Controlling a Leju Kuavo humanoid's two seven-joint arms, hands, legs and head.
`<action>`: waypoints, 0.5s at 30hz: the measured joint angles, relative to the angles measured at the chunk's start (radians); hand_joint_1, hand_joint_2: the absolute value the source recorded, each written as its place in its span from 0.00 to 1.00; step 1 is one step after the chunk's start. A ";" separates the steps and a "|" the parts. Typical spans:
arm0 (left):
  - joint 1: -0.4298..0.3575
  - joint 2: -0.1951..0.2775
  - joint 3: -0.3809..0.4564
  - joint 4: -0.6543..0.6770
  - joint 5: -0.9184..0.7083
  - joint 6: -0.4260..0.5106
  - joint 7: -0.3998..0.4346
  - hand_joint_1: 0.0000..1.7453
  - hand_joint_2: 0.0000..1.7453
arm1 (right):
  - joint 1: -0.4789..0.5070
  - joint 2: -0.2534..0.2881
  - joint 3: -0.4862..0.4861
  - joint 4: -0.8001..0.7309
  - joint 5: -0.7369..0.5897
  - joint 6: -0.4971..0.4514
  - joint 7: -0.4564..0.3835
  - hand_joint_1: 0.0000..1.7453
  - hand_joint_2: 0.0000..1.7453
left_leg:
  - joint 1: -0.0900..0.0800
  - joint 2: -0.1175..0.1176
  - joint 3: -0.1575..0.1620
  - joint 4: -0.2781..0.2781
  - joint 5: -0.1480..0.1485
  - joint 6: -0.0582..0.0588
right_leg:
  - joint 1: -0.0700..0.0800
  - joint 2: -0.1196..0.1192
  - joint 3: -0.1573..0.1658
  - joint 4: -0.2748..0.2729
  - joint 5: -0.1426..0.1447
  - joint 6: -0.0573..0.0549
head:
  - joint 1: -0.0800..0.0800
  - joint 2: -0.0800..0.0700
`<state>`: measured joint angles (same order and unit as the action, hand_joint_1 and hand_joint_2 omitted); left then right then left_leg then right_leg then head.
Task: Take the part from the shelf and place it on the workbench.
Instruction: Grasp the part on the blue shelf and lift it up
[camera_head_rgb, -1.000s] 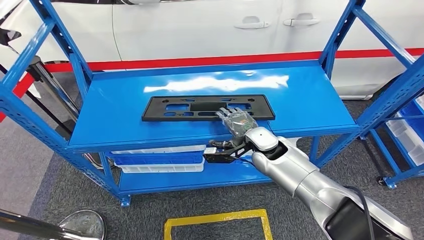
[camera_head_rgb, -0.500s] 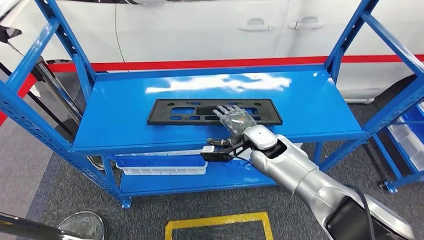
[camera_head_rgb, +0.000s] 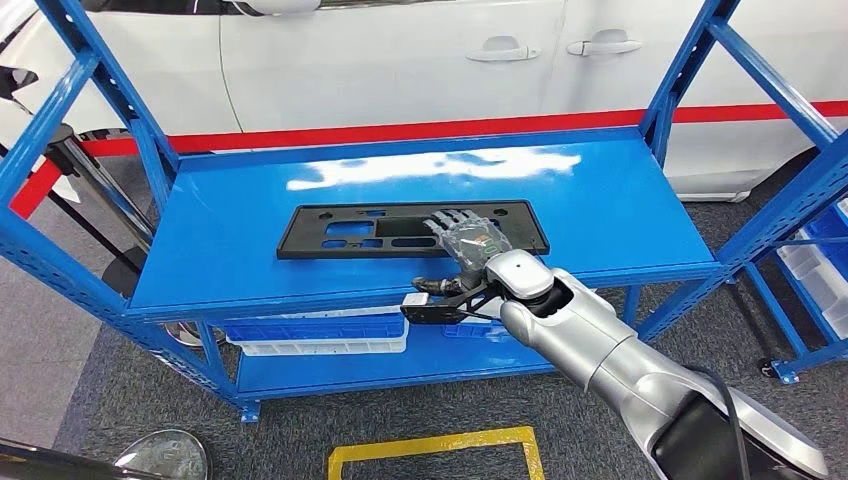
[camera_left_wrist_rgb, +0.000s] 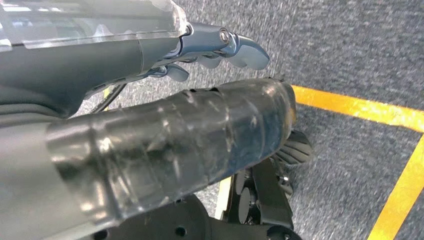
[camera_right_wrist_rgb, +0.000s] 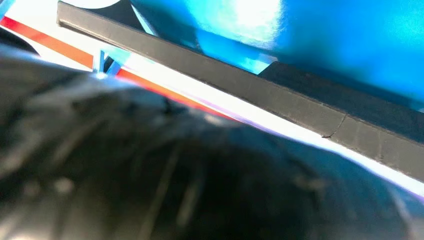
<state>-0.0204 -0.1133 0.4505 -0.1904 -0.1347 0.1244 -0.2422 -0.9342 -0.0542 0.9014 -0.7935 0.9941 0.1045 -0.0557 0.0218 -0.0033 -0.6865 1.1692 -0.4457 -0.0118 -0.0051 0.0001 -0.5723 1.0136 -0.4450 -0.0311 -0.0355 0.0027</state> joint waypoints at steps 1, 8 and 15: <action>0.000 0.000 0.000 0.000 0.000 0.000 0.000 0.00 0.00 | 0.000 0.000 0.000 0.000 0.000 0.000 0.000 0.00 0.00 | 0.000 0.000 0.000 0.000 0.000 0.000 | 0.000 0.000 0.000 0.000 0.000 0.000 | 0.000 0.000; -0.001 0.000 0.005 0.000 -0.004 0.001 0.004 0.00 0.00 | -0.007 0.001 0.003 0.001 -0.001 -0.002 0.000 0.00 0.00 | 0.001 -0.003 0.072 -0.135 0.015 0.049 | 0.000 0.000 -0.104 0.211 -0.106 0.049 | 0.001 0.000; -0.001 -0.001 0.007 0.000 -0.004 0.000 0.001 0.00 0.00 | -0.005 0.001 0.005 0.003 -0.007 -0.003 -0.001 0.00 0.00 | -0.002 -0.006 0.104 -0.138 -0.010 0.042 | 0.008 0.000 -0.066 0.042 0.035 0.027 | 0.002 0.000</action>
<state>-0.0211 -0.1142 0.4579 -0.1900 -0.1390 0.1241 -0.2416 -0.9390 -0.0534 0.9068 -0.7907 0.9875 0.1019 -0.0565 0.0198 -0.0089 -0.5824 1.0315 -0.4557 0.0298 0.0028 -0.0001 -0.6383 1.0557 -0.4101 -0.0044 -0.0338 0.0026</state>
